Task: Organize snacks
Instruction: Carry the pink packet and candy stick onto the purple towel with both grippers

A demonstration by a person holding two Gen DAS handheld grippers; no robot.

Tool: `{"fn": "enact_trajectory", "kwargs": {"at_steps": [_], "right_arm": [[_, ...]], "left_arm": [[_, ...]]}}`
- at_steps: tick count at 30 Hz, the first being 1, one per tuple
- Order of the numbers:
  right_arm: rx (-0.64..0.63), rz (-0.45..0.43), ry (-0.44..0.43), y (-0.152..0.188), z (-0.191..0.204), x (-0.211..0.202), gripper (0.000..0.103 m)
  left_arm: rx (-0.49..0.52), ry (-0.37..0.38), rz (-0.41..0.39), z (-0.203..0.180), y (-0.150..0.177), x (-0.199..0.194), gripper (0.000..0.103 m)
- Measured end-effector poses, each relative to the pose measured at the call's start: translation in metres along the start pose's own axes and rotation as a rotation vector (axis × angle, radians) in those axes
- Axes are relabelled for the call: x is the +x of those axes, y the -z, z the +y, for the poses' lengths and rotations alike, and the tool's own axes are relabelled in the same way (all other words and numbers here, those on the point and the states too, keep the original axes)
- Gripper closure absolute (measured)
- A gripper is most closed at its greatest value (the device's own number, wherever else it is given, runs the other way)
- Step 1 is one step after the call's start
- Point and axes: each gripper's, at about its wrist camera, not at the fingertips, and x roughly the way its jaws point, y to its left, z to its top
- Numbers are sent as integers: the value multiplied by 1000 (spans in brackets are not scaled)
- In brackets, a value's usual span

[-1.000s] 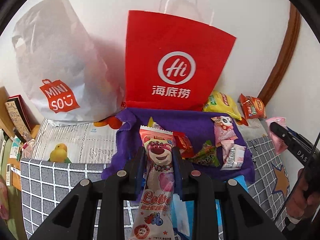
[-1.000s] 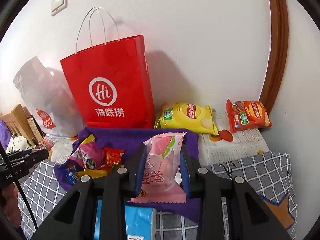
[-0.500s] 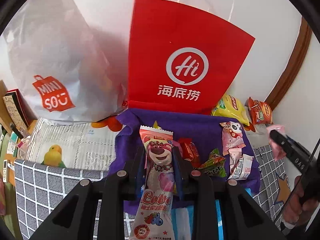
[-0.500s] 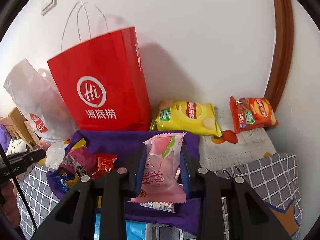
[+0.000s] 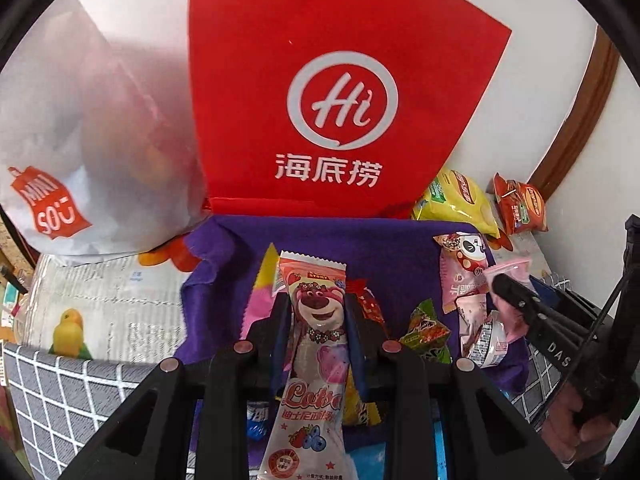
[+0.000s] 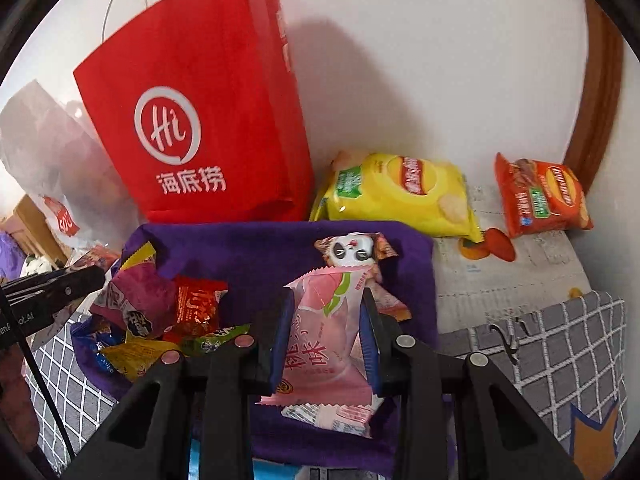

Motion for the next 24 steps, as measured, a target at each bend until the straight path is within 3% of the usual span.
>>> {"fn": "enact_trajectory", "kwargs": {"at_steps": [24], "right_arm": [[-24, 88, -14, 10, 2, 44, 71]], "left_arm": [[37, 17, 33, -19, -4, 33, 76]]}}
